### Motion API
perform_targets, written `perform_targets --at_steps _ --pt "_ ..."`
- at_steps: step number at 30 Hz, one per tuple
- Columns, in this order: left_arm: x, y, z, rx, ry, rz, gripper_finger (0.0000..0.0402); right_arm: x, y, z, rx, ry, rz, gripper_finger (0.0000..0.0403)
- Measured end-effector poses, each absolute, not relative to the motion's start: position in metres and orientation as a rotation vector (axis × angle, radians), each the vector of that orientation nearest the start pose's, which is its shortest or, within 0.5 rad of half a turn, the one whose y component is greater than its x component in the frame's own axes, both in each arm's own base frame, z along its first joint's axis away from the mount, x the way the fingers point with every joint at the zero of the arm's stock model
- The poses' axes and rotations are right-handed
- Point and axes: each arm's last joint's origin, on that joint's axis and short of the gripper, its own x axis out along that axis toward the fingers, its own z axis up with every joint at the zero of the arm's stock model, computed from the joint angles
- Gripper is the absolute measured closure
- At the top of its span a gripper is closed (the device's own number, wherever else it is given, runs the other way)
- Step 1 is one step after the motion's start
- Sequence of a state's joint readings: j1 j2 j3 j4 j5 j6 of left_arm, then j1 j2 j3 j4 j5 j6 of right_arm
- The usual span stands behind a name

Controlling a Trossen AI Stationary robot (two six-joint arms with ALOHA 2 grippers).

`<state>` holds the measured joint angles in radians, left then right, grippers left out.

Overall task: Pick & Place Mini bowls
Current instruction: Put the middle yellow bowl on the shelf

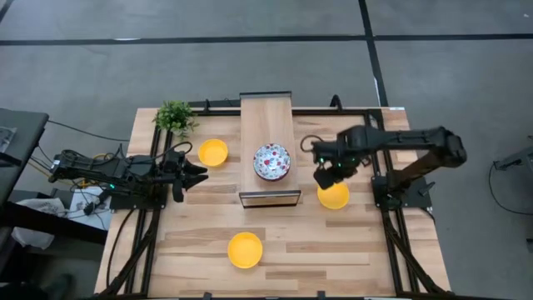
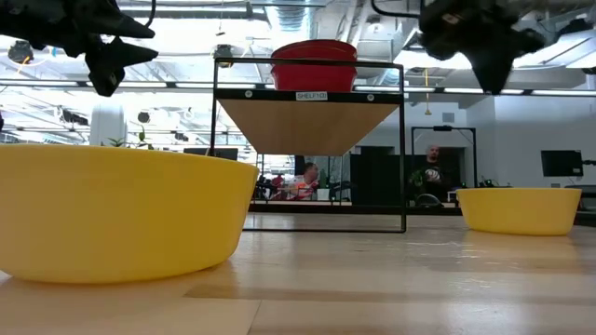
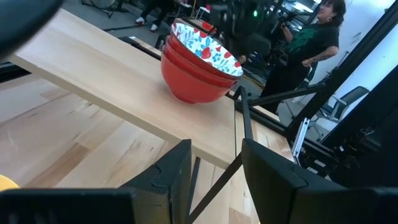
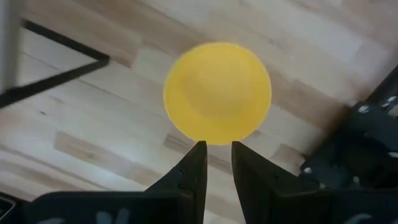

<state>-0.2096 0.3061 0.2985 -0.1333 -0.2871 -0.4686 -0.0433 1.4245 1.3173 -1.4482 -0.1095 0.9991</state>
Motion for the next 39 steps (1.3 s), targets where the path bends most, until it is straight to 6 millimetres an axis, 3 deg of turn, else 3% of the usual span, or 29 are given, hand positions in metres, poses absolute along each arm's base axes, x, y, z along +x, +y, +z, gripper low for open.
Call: perform_targets --at_steps 6,15,19,39 --pt "0.108 -0.014 0.228 -0.433 0.110 0.119 0.0262 0.221 0.005 0.273 0.941 1.472 -0.790 0.0322" --pt "0.108 -0.014 0.228 -0.433 0.108 0.122 0.0262 0.205 0.019 0.236 1.030 1.548 -0.809 0.0235" --pt "0.108 -0.014 0.229 -0.434 0.104 0.122 0.0262 0.201 0.026 0.219 1.063 1.548 -0.833 0.0215" --pt "0.108 -0.014 0.230 -0.439 0.087 0.118 0.0262 0.184 0.024 0.160 1.171 1.455 -0.997 0.0251"
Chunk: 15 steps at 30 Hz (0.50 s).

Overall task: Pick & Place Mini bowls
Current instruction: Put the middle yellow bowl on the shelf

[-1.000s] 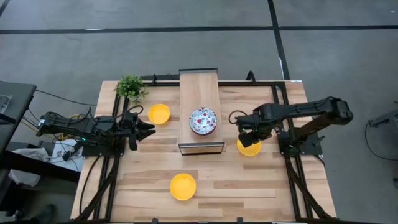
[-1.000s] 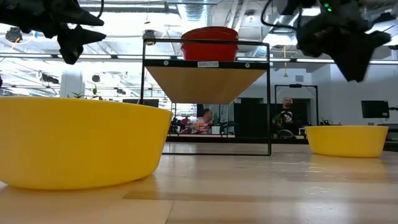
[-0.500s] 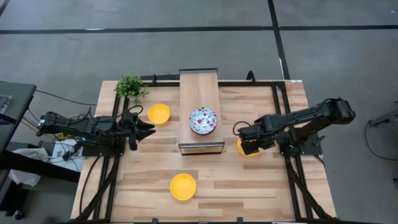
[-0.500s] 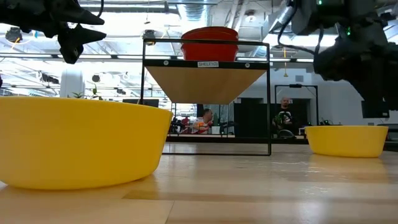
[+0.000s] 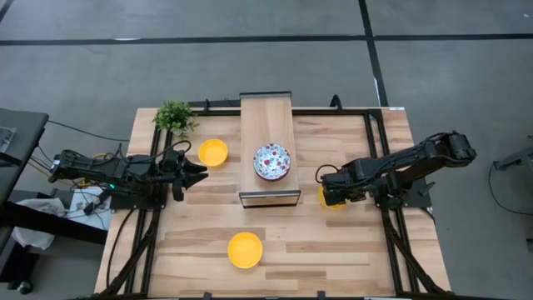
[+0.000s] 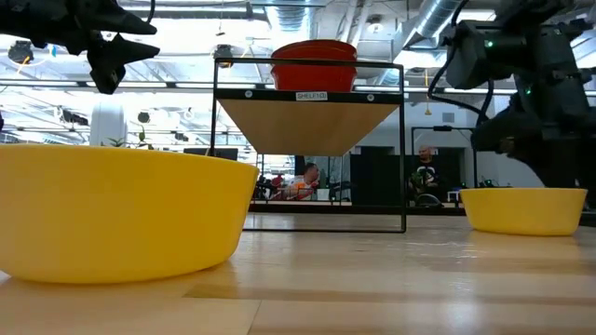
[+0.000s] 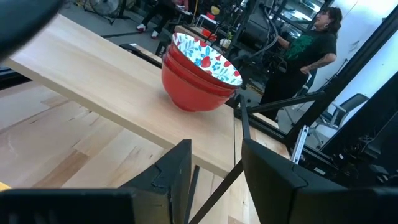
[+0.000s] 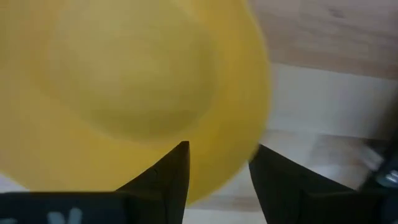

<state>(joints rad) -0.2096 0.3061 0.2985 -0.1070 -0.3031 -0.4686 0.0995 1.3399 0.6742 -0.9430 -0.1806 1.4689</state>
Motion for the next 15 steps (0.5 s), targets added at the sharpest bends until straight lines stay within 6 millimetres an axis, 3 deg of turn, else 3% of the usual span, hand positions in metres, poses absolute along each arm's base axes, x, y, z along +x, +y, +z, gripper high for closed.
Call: perform_targets --at_steps 7,15 --pt "0.108 -0.014 0.231 -0.440 0.084 0.116 0.0262 0.185 0.017 0.154 1.198 1.398 -1.006 0.0277" --pt "0.108 -0.014 0.231 -0.440 0.083 0.116 0.0262 0.180 0.015 0.148 1.196 1.412 -1.031 0.0346"
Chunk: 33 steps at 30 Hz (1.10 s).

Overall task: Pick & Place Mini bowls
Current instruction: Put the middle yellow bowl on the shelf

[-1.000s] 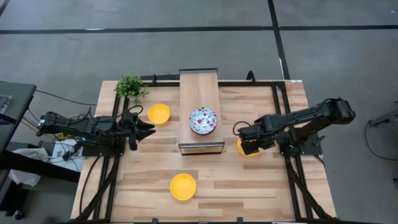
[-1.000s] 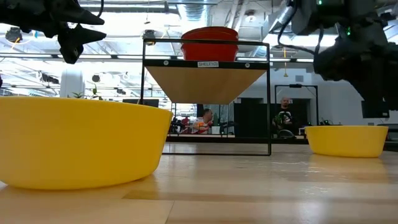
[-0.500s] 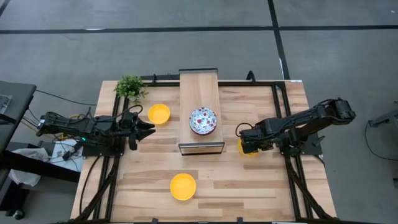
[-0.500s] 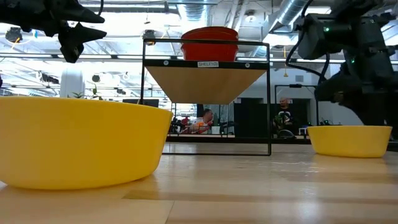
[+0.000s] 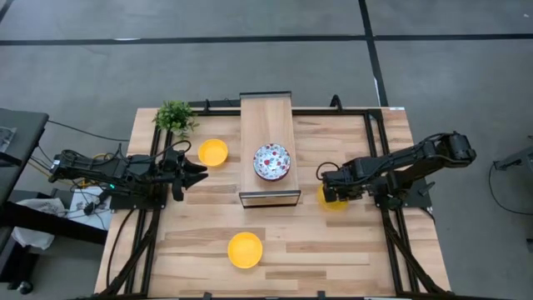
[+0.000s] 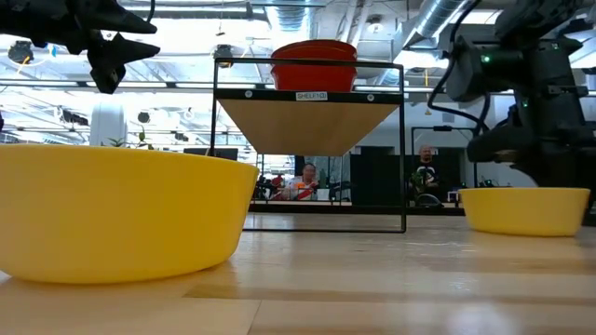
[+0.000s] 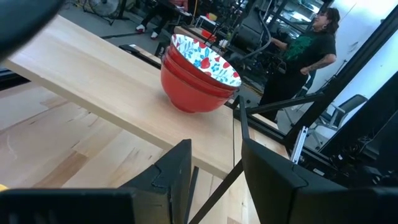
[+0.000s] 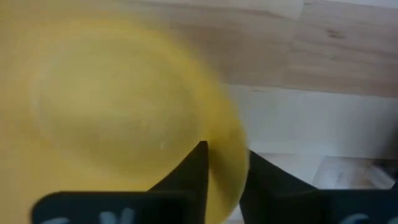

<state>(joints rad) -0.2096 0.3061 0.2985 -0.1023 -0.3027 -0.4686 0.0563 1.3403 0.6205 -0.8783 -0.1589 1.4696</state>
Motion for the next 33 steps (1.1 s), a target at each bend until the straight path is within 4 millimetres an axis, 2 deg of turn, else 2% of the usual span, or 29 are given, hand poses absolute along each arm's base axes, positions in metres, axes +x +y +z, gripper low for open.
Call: perform_targets --at_steps 5,9,15,20,25,28,33 --pt "0.108 -0.014 0.231 -0.442 0.077 0.115 0.0262 0.180 0.015 0.149 1.195 1.416 -1.025 0.0395" --pt "0.108 -0.014 0.231 -0.442 0.076 0.115 0.0262 0.180 0.016 0.153 1.200 1.454 -1.018 0.0393" --pt "0.108 -0.014 0.232 -0.444 0.069 0.113 0.0262 0.180 0.016 0.177 1.103 1.576 -1.020 0.0401" --pt "0.108 -0.014 0.233 -0.445 0.064 0.112 0.0262 0.184 0.016 0.213 1.007 1.645 -1.002 0.0402" --pt "0.108 -0.014 0.233 -0.446 0.062 0.111 0.0262 0.192 0.014 0.260 0.962 1.643 -0.929 0.0402" --pt "0.108 -0.014 0.233 -0.446 0.061 0.111 0.0262 0.197 0.010 0.290 0.952 1.581 -0.895 0.0402" --pt "0.108 -0.014 0.234 -0.448 0.053 0.108 0.0262 0.201 -0.003 0.340 0.996 1.382 -0.759 0.0403"
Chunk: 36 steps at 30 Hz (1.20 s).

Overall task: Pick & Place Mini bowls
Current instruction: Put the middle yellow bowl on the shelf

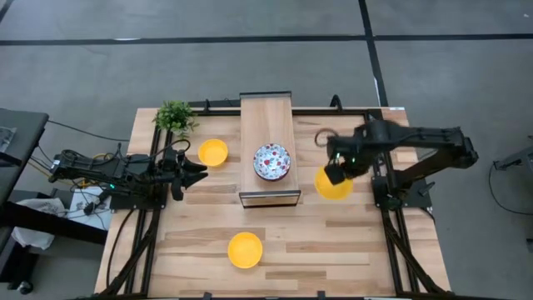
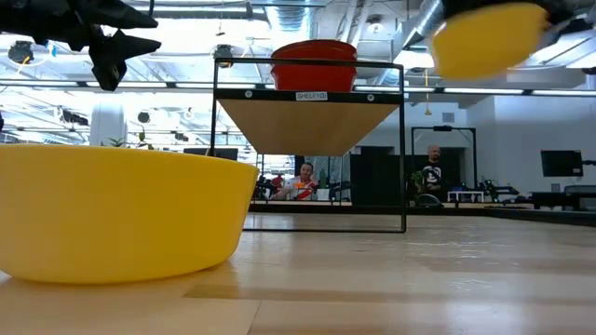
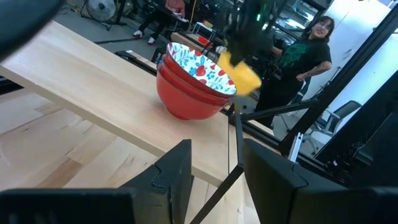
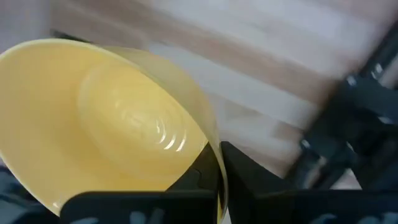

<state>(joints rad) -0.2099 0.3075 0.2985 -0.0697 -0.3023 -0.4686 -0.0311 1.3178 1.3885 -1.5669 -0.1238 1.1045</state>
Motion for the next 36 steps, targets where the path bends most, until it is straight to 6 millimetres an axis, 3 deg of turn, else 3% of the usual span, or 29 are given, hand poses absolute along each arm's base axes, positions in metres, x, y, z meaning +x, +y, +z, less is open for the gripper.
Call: perform_targets --at_steps 7,14,19,24,30,36 --pt "0.109 -0.014 0.234 -0.450 0.048 0.108 0.0262 0.197 -0.024 0.400 1.018 1.122 -0.655 0.0403" --pt "0.109 -0.014 0.235 -0.451 0.044 0.107 0.0262 0.207 -0.053 0.429 0.966 0.821 -0.553 0.0403" --pt "0.109 -0.014 0.235 -0.452 0.038 0.105 0.0262 0.217 -0.079 0.433 0.895 0.696 -0.533 0.0403" --pt "0.109 -0.014 0.236 -0.455 0.029 0.103 0.0262 0.236 -0.109 0.425 0.877 0.672 -0.444 0.0403" --pt "0.109 -0.014 0.236 -0.456 0.027 0.102 0.0262 0.266 -0.146 0.416 0.872 0.722 -0.332 0.0403" --pt "0.109 -0.014 0.237 -0.456 0.024 0.102 0.0262 0.290 -0.181 0.426 0.811 0.823 -0.337 0.0403"
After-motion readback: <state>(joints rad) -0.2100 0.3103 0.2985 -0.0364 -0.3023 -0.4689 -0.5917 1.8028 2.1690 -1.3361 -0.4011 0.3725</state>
